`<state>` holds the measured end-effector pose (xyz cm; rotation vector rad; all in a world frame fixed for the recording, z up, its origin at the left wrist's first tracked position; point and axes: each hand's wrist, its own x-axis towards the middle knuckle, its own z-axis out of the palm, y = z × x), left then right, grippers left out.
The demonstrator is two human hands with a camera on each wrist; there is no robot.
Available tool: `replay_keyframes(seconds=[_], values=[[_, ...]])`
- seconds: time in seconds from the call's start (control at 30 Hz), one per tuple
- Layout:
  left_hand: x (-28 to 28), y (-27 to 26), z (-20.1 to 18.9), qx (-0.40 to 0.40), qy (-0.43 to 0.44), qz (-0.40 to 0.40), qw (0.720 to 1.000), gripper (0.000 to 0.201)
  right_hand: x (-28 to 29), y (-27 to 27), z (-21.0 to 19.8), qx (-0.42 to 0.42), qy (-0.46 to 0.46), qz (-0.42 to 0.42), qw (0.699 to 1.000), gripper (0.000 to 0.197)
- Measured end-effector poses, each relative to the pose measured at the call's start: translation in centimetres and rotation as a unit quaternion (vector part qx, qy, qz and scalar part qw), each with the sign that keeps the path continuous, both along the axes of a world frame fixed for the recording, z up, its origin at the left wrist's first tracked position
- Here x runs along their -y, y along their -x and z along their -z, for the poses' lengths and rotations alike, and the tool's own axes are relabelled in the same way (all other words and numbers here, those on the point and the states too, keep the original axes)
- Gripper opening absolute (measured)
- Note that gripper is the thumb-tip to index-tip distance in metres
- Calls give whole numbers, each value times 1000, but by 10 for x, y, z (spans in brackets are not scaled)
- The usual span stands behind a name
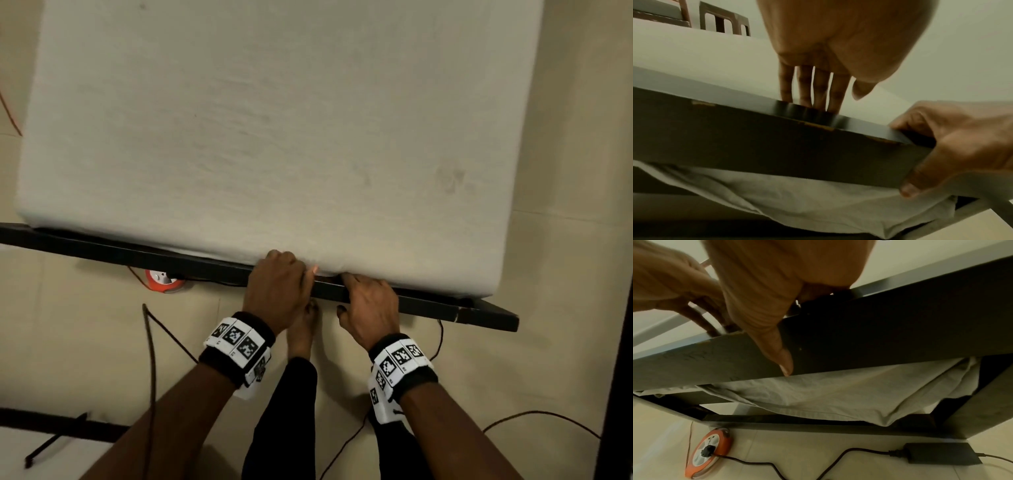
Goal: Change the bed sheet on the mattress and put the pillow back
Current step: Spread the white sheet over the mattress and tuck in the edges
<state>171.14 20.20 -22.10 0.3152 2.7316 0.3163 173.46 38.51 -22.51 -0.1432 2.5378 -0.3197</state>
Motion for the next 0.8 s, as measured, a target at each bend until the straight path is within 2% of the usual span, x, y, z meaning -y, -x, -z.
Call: replay_keyframes(seconds=[0.07,0.2,0.33,0.4,0.5,0.57,0.67,0.73,0.8], values=[[13,1,5,35,36,22,998,55,11,7,1,33,-40,-17,998,38],[19,0,13,89,6,61,994,61,30,29,-14,76,-85,-44,993,27],[14,17,7,133,36,64,988,77,26,37,-20,110,-51,-42,992,33],[13,23,4,151,38,76,985,80,20,28,-24,100,-28,-13,995,31],[14,28,-6,147,61,108,981,61,18,9,-39,50,-17,27,998,26],[8,32,-19,112,88,139,980,47,20,1,-45,0,-3,46,999,33],[-8,28,-24,123,-5,149,981,34,23,4,-44,-15,22,67,997,43],[-19,26,-17,153,-31,169,973,37,24,9,-39,7,32,92,995,38],[-26,26,-4,159,-7,215,964,51,23,13,-34,36,44,95,994,39]])
